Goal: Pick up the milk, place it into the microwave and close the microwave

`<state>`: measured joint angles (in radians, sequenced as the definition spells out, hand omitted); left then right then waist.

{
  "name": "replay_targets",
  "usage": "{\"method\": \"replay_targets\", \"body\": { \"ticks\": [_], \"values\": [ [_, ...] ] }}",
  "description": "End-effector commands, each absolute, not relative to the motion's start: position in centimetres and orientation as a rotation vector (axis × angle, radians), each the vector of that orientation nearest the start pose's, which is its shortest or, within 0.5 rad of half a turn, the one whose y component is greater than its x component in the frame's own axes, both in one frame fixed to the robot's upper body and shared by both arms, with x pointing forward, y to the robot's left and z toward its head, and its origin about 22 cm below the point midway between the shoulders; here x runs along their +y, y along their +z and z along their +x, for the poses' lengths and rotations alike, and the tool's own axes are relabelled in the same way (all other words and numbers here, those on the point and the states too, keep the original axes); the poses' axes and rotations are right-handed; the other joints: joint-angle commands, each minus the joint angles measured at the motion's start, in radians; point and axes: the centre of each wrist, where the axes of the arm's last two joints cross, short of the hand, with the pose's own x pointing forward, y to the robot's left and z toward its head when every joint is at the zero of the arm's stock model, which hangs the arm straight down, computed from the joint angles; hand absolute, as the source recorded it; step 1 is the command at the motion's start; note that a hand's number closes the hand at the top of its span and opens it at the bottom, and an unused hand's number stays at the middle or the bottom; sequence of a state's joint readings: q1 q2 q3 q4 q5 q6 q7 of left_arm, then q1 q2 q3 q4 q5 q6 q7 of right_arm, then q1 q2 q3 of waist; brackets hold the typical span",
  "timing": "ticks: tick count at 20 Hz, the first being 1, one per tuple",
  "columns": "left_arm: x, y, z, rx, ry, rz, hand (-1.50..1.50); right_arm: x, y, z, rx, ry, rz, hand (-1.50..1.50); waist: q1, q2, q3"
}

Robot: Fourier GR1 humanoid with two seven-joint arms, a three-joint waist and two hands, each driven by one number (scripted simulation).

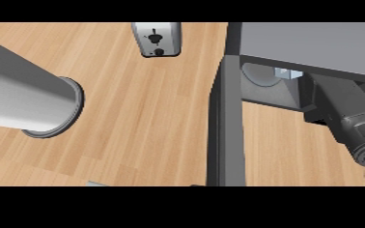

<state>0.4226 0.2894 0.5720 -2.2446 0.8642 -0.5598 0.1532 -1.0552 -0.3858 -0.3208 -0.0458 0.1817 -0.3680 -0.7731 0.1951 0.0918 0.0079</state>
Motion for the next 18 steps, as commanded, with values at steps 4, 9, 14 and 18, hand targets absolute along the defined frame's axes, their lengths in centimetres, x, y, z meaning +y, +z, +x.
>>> {"method": "replay_targets", "body": {
  "ticks": [4,9,14,18],
  "values": [
    [37.7,14.3,10.3,-1.942,-0.137,-0.237,-1.50,-29.6,7.3,44.5,-1.905,0.127,-0.612,-1.50,0.014,0.007,0.003],
    [37.6,14.4,10.9,-1.931,-0.164,-0.244,-1.50,-26.6,7.2,45.1,-1.849,0.299,-0.506,-1.50,0.037,0.005,-0.003],
    [37.5,14.2,11.5,-1.914,-0.176,-0.261,-1.50,-25.0,7.8,45.6,-1.802,0.343,-0.551,-1.50,0.031,-0.006,-0.005],
    [38.0,13.9,11.6,-1.909,-0.171,-0.252,-1.50,-21.5,7.4,45.8,-1.797,0.309,-0.549,-1.50,0.048,-0.014,-0.006]
  ]
}}
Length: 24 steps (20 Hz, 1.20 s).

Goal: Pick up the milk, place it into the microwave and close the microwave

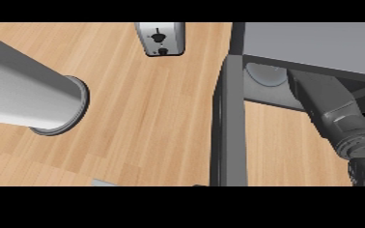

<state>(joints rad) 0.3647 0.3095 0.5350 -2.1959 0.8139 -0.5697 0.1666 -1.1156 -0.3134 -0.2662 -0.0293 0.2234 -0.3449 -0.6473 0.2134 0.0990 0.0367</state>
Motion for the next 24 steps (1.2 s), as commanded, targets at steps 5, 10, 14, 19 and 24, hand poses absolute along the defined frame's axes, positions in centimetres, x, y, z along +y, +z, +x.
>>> {"method": "replay_targets", "body": {
  "ticks": [5,10,14,19,24],
  "values": [
    [37.4,14.1,12.1,-1.896,-0.198,-0.267,-1.50,-19.2,8.8,46.4,-1.852,0.312,-0.519,-1.50,0.010,-0.028,-0.033],
    [37.3,12.8,12.1,-1.863,-0.179,-0.299,-1.50,-18.8,8.8,46.4,-1.880,0.246,-0.518,-1.50,-0.008,-0.033,-0.034],
    [37.0,12.0,11.8,-1.843,-0.167,-0.305,-1.50,-19.2,9.8,46.7,-1.885,0.155,-0.553,-1.50,-0.030,-0.044,-0.034],
    [35.8,11.3,11.8,-1.822,-0.183,-0.326,-1.50,-20.9,8.6,46.3,-1.891,0.232,-0.585,-1.50,-0.060,-0.046,-0.034],
    [35.9,10.5,11.9,-1.827,-0.171,-0.315,-1.50,-23.0,6.9,45.5,-1.871,0.250,-0.524,-1.50,-0.110,-0.060,-0.034]
  ]
}}
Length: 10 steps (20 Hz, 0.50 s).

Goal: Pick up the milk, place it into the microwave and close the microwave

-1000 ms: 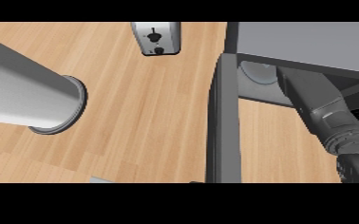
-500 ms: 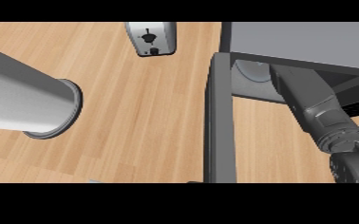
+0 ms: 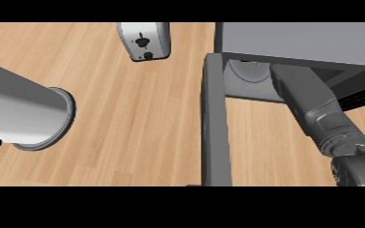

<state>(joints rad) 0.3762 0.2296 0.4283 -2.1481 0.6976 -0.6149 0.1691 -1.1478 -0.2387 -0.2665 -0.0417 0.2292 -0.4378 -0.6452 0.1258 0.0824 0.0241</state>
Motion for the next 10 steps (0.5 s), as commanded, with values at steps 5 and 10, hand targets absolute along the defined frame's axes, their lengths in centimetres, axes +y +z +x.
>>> {"method": "replay_targets", "body": {
  "ticks": [5,10],
  "values": [
    [34.0,8.9,12.4,-1.807,-0.220,-0.442,-1.50,-23.9,6.2,45.1,-1.858,0.225,-0.310,-1.50,-0.053,-0.055,-0.022],
    [32.8,7.6,13.8,-1.733,-0.324,-0.534,-1.50,-23.6,2.9,43.7,-1.873,0.187,-0.062,-1.50,-0.082,-0.057,-0.021]
  ]
}}
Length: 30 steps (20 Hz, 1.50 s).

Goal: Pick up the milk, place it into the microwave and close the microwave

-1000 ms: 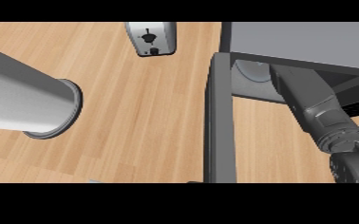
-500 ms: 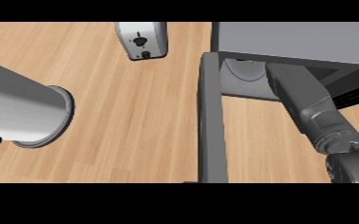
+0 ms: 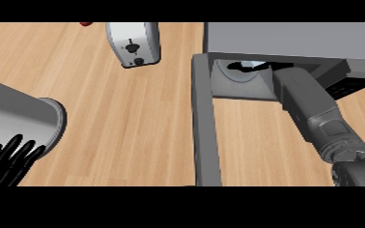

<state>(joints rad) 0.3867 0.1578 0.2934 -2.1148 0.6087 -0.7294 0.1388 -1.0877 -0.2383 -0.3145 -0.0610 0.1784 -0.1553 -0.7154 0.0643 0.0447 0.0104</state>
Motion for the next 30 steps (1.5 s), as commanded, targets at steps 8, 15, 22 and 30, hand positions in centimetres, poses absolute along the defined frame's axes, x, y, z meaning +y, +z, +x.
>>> {"method": "replay_targets", "body": {
  "ticks": [8,15,22,30],
  "values": [
    [29.4,5.2,14.7,-1.675,-0.434,-0.575,-1.50,-22.7,-3.3,40.1,-1.815,0.052,0.218,-1.50,-0.056,-0.042,-0.010],
    [27.0,4.2,16.2,-1.638,-0.476,-0.541,-1.50,-22.2,-8.9,35.4,-1.748,0.060,0.279,-1.50,-0.096,-0.059,-0.012],
    [24.9,3.1,18.3,-1.640,-0.512,-0.500,1.50,-24.7,-13.1,30.3,-1.693,0.106,0.162,-1.50,-0.118,-0.065,-0.014],
    [22.0,2.4,22.7,-1.599,-0.660,-0.473,1.50,-30.9,-15.2,23.9,-1.713,0.037,0.101,-1.50,-0.154,-0.062,-0.016]
  ]
}}
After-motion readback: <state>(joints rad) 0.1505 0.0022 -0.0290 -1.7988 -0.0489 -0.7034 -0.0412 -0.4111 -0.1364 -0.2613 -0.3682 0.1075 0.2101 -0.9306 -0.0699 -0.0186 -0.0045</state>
